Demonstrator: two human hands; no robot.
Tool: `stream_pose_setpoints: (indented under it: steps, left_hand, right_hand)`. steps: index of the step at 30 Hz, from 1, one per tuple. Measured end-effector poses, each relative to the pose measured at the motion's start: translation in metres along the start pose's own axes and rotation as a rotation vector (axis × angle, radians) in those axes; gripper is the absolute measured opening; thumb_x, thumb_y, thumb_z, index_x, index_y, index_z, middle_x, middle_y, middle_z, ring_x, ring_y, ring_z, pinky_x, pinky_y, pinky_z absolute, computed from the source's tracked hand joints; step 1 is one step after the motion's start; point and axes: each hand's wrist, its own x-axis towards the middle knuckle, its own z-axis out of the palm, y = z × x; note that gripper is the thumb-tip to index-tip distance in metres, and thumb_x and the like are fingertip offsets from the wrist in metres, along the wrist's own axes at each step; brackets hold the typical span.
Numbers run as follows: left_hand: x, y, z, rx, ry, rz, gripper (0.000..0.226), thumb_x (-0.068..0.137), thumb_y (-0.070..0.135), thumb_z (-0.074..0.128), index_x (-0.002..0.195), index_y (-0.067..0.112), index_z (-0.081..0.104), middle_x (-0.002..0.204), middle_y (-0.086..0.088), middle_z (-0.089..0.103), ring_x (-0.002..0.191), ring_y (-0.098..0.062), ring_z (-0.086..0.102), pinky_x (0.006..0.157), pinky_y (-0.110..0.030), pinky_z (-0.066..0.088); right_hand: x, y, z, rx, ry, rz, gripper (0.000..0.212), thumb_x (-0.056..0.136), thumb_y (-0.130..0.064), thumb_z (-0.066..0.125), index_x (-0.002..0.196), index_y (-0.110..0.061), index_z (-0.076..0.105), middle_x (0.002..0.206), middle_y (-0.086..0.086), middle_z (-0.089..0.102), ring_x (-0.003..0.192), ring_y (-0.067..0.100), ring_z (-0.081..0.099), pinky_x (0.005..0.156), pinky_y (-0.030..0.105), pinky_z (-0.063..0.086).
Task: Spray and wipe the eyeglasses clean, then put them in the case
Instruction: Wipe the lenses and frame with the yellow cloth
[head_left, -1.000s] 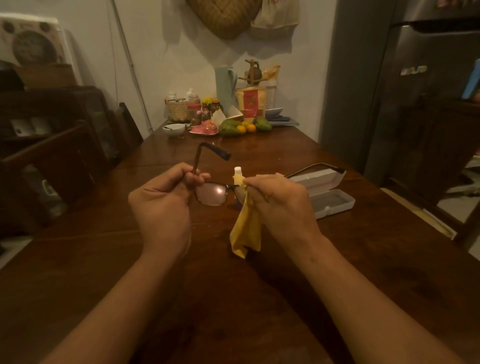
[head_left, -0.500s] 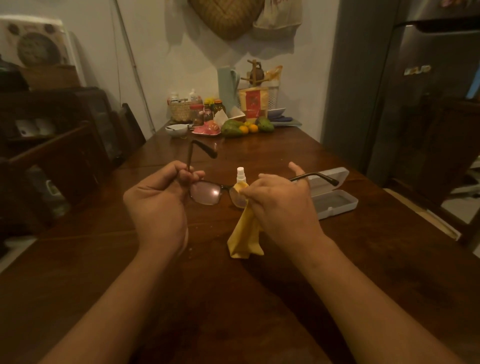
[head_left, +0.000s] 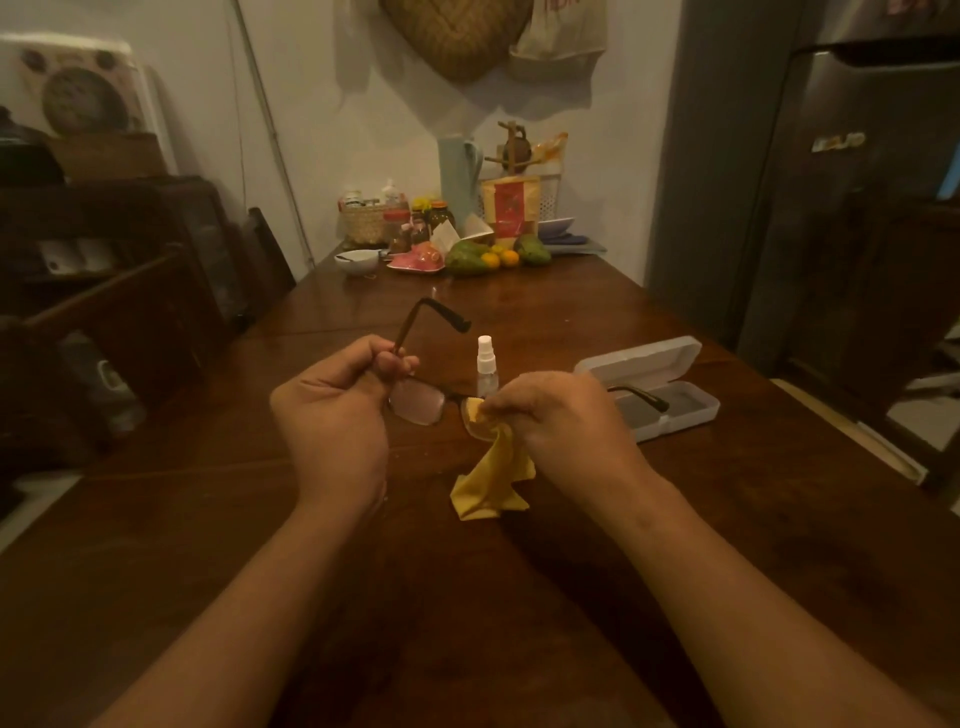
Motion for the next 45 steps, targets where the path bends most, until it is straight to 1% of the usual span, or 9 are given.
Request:
stream_pose_setpoints:
  steps: [3, 15, 19, 21, 23, 29, 33, 39, 45]
  left_hand:
    - [-0.006, -0.003, 0.005, 0.035, 0.011, 0.001, 0.047, 0.087, -0.006, 0.060, 0.073, 0.035, 0.078, 0.072, 0.007, 0.073, 0.075, -0.017, 0.071, 0.074, -0.034, 0.060]
    - [-0.010, -0.004, 0.008, -0.024, 0.010, -0.043, 0.039, 0.087, -0.007, 0.060, 0.075, 0.025, 0.078, 0.072, 0.002, 0.073, 0.074, -0.017, 0.071, 0.067, -0.027, 0.058]
    - [-0.007, -0.001, 0.007, -0.055, 0.030, -0.053, 0.043, 0.086, -0.010, 0.060, 0.071, 0.026, 0.078, 0.069, 0.003, 0.073, 0.072, -0.015, 0.071, 0.066, -0.025, 0.057]
    - [-0.005, 0.001, 0.006, -0.058, 0.034, -0.048, 0.042, 0.086, -0.010, 0.060, 0.071, 0.025, 0.078, 0.069, 0.002, 0.073, 0.071, -0.014, 0.071, 0.065, -0.023, 0.056]
    - [-0.003, 0.002, 0.005, -0.070, 0.045, -0.044, 0.041, 0.086, -0.011, 0.060, 0.070, 0.022, 0.077, 0.068, 0.003, 0.072, 0.070, -0.013, 0.071, 0.065, -0.022, 0.056]
    - [-0.006, 0.003, 0.008, -0.074, 0.012, -0.066, 0.043, 0.087, -0.010, 0.059, 0.069, 0.023, 0.077, 0.067, 0.004, 0.071, 0.069, -0.013, 0.070, 0.064, -0.023, 0.056]
    - [-0.008, 0.004, 0.009, -0.067, 0.010, -0.076, 0.040, 0.088, -0.009, 0.059, 0.071, 0.022, 0.077, 0.069, 0.003, 0.072, 0.069, -0.014, 0.070, 0.064, -0.022, 0.057]
    - [-0.015, 0.005, 0.011, -0.002, -0.050, -0.063, 0.031, 0.088, -0.007, 0.060, 0.075, 0.017, 0.075, 0.070, -0.002, 0.072, 0.072, -0.019, 0.070, 0.068, -0.035, 0.059]
    - [-0.007, 0.003, 0.006, -0.049, 0.010, -0.093, 0.034, 0.087, -0.008, 0.061, 0.073, 0.018, 0.076, 0.068, 0.001, 0.072, 0.070, -0.016, 0.071, 0.065, -0.028, 0.058]
  right_hand:
    - [0.000, -0.002, 0.005, 0.306, 0.050, 0.121, 0.025, 0.096, -0.012, 0.063, 0.102, -0.033, 0.075, 0.104, -0.016, 0.072, 0.097, -0.006, 0.063, 0.072, 0.006, 0.049]
    - [-0.007, -0.018, 0.015, 0.304, 0.160, -0.007, 0.021, 0.089, -0.021, 0.072, 0.105, -0.034, 0.077, 0.108, -0.020, 0.072, 0.106, -0.005, 0.061, 0.092, 0.013, 0.048]
    - [-0.010, -0.021, 0.015, 0.210, 0.088, -0.058, 0.023, 0.088, -0.032, 0.069, 0.105, -0.048, 0.071, 0.115, -0.029, 0.068, 0.129, -0.003, 0.047, 0.117, 0.063, 0.016]
    - [-0.010, -0.021, 0.013, 0.171, 0.070, -0.096, 0.022, 0.086, -0.037, 0.067, 0.104, -0.049, 0.070, 0.115, -0.037, 0.064, 0.131, -0.006, 0.038, 0.115, 0.066, -0.006]
    - [-0.009, -0.016, 0.011, 0.154, 0.071, -0.124, 0.025, 0.084, -0.042, 0.062, 0.106, -0.050, 0.070, 0.109, -0.044, 0.059, 0.134, -0.003, 0.038, 0.116, 0.067, -0.001]
    - [-0.007, -0.012, 0.014, 0.257, 0.330, -0.143, 0.030, 0.086, -0.021, 0.076, 0.112, -0.037, 0.073, 0.111, -0.016, 0.072, 0.108, -0.012, 0.055, 0.102, -0.001, 0.019]
    - [-0.007, -0.014, 0.010, 0.207, 0.380, -0.037, 0.017, 0.083, -0.037, 0.076, 0.099, -0.039, 0.072, 0.099, -0.023, 0.071, 0.104, -0.007, 0.061, 0.120, 0.044, 0.008]
    - [-0.008, -0.020, 0.010, 0.180, 0.273, -0.050, 0.027, 0.081, -0.064, 0.057, 0.096, -0.045, 0.070, 0.098, -0.028, 0.069, 0.106, -0.008, 0.059, 0.117, 0.056, 0.004]
    - [-0.010, -0.012, 0.002, -0.026, 0.152, -0.172, 0.020, 0.089, -0.043, 0.061, 0.107, -0.049, 0.068, 0.110, -0.023, 0.070, 0.132, 0.004, 0.048, 0.117, 0.056, -0.004]
